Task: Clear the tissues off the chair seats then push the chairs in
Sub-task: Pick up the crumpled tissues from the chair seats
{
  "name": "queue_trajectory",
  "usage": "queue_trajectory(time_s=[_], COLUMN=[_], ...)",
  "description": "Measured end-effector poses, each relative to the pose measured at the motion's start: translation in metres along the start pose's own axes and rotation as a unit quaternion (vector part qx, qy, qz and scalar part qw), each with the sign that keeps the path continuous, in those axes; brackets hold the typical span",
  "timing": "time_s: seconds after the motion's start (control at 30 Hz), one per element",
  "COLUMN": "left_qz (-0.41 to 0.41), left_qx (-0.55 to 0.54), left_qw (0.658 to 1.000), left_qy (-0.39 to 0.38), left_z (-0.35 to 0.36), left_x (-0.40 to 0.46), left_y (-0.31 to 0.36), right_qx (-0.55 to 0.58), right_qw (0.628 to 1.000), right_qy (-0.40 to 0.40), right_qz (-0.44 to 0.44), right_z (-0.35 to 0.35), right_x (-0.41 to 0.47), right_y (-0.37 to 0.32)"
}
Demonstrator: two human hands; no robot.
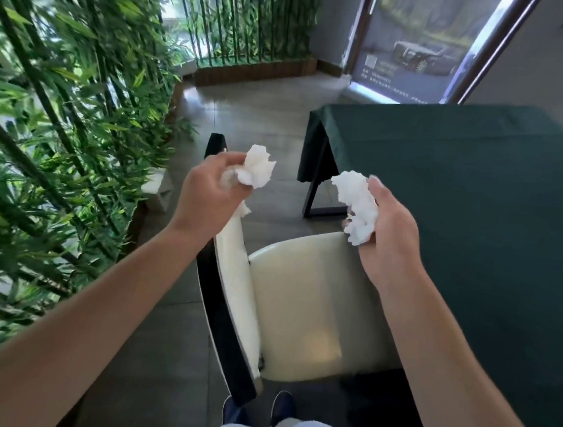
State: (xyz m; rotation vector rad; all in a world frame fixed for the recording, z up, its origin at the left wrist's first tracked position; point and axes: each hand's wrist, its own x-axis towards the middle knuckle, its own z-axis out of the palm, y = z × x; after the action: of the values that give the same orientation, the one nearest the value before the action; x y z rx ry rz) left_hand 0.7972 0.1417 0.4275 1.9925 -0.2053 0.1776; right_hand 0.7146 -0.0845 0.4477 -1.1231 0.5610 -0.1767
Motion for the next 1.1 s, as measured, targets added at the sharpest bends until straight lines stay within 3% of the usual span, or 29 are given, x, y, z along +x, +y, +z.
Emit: queue_trajectory(time_s=[0.13, 0.3, 0.53, 0.77, 0.9, 1.0, 1.1], left_qz=[-0.059, -0.133, -0.118, -0.113, -0.111, -0.130, -0.117], left_qx=[-0.096, -0.207, -0.236, -0.243, -0.306, -0.332, -0.295], left_qw=[0.993, 0.967, 0.959, 0.956, 0.925, 0.913, 0.931], left_qy=[-0.022, -0.059, -0.104, -0.118, -0.195, -0.198, -0.180], left_z=[-0.001, 0.004, -0.014, -0.046, -0.071, -0.091, -0.107], left_x=[-0.005, -0.010, -0.019, -0.001, 0.008, 0.017, 0.021], left_y=[0.000, 0.005, -0.001, -0.033, -0.049, -0.059, -0.068], right_qx=[-0.059, -0.191, -0.178, -0.216, -0.197, -0.163, -0.183], right_qw=[0.993, 0.968, 0.969, 0.966, 0.972, 0.979, 0.968], right_qy=[-0.073, -0.050, -0.125, -0.091, -0.060, -0.035, 0.016], right_qz=[-0.073, -0.156, -0.118, -0.105, -0.117, -0.120, -0.169], right_z=[0.003, 0.006, 0.018, 0.043, 0.068, 0.093, 0.115], right_x=[0.005, 0.013, 0.020, 0.011, -0.006, -0.023, -0.035], right_y=[0.001, 0.001, 0.000, 0.009, 0.022, 0.035, 0.051])
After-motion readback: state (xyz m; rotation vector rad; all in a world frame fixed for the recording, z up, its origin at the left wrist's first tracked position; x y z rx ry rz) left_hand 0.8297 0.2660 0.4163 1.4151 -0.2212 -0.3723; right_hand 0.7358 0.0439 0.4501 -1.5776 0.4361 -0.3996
